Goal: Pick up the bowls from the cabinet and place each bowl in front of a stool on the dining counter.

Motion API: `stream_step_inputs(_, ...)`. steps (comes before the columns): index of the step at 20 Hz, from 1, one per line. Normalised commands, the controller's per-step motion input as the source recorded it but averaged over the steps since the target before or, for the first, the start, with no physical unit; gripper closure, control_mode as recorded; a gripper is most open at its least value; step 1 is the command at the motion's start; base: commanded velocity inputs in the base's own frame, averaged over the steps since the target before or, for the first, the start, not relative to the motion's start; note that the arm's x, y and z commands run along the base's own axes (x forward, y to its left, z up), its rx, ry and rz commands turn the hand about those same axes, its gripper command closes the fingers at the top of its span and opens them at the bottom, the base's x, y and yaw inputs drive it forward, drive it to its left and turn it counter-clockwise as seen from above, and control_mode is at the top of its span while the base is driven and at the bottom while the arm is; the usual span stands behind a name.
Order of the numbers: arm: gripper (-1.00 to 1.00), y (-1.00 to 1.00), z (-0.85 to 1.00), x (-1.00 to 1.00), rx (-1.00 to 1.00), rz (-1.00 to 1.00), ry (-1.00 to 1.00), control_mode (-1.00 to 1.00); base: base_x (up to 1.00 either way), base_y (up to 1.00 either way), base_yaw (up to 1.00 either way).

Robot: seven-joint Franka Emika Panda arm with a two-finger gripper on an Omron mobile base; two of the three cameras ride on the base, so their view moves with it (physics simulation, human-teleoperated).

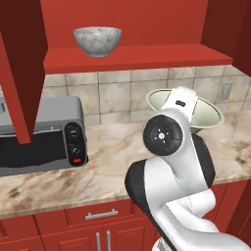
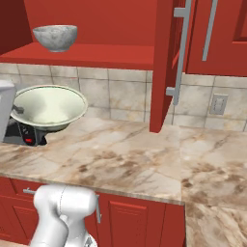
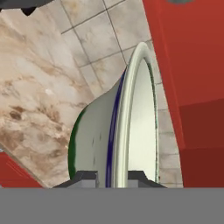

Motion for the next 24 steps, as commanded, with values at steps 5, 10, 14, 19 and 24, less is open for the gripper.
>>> stream_step_inputs(5, 1.00, -0.04, -0.58, -0.05, -0.13, 0.00, 0.05, -1.00, 0.00, 0.00, 0.00)
stream_step_inputs(10, 1.00, -0.10, -0.48, 0.03, -0.17, 0.00, 0.15, -1.00, 0.00, 0.00, 0.00)
stream_step_inputs(14, 1.00, -0.01, -0.42, 0.01, -0.10, 0.00, 0.19, -1.00, 0.00, 0.00, 0.00)
stream_step_inputs(19, 1.00, 0.00, -0.19, 0.00, 0.00, 0.00, 0.01, -1.00, 0.00, 0.00, 0.00)
stream_step_inputs(24, 1.00, 0.00, -0.21, -0.05, 0.01, 0.00, 0.00, -1.00, 0.00, 0.00, 0.00)
